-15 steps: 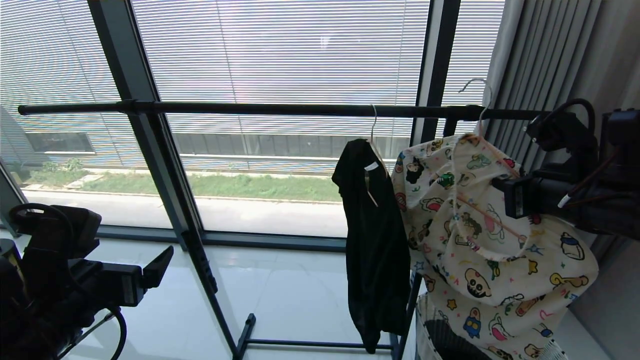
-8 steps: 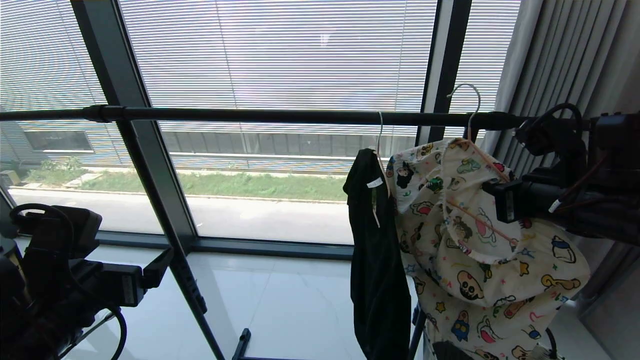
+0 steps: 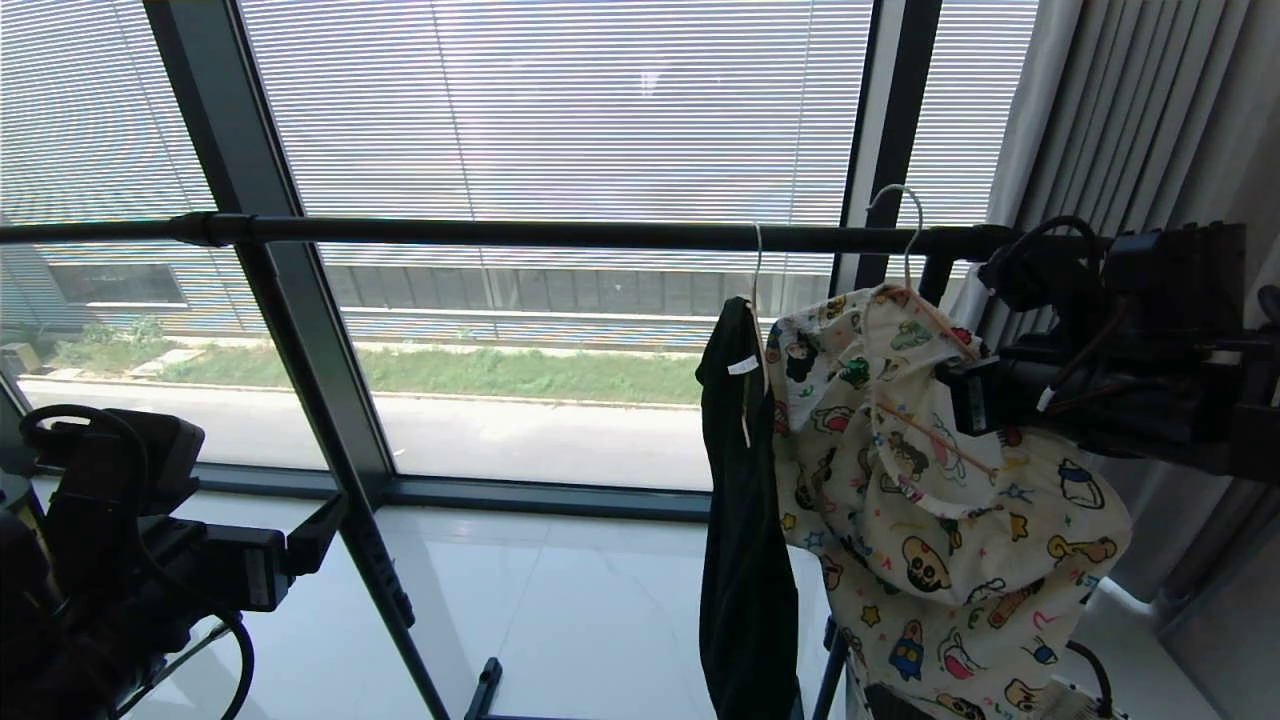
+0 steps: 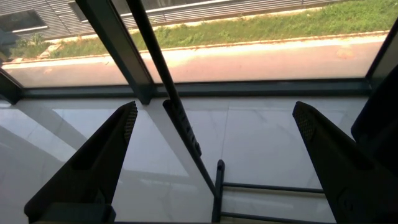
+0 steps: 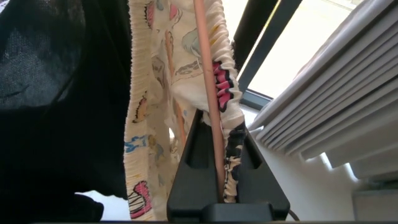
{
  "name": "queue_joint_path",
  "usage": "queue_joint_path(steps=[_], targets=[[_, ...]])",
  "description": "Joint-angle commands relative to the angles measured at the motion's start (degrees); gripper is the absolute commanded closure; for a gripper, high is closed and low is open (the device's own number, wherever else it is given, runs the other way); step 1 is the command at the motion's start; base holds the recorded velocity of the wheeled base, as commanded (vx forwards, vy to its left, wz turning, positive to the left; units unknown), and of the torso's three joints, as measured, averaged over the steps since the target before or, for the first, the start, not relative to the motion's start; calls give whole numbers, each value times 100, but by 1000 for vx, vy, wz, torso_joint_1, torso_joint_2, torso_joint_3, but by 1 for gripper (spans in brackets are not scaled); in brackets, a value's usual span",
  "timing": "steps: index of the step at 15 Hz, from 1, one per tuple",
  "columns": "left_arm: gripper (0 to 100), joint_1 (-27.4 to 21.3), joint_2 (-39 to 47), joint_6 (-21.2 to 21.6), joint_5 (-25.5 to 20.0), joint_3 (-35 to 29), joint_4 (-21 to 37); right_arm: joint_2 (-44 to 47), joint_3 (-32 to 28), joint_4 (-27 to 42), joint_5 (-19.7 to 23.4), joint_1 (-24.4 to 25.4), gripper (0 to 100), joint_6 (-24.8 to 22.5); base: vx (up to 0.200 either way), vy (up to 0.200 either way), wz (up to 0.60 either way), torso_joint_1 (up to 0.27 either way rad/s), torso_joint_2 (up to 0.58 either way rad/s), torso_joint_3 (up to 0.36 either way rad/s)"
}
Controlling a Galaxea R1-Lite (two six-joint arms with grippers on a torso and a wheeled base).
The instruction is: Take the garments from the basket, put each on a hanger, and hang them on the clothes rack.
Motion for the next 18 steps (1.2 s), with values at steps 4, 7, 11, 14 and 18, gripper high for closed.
queue_joint_path(steps=[4, 7, 11, 14, 18], targets=[[0, 3, 28, 1, 6, -4, 0, 446, -265, 14, -2, 15, 100, -11, 0, 0, 0, 0, 0, 0], [0, 3, 36, 1, 6, -4, 0, 463, -265, 23, -2, 32, 100, -11, 0, 0, 0, 0, 0, 0], [0, 3, 36, 1, 6, -4, 0, 499, -265, 32, -2, 59, 100, -19, 0, 0, 0, 0, 0, 0], [0, 3, 36, 1, 6, -13, 0, 499, -282, 32, -2, 68, 100, -19, 0, 0, 0, 0, 0, 0], [0, 3, 36, 1, 6, -13, 0, 534, -361, 58, -10, 68, 100, -19, 0, 0, 0, 0, 0, 0]])
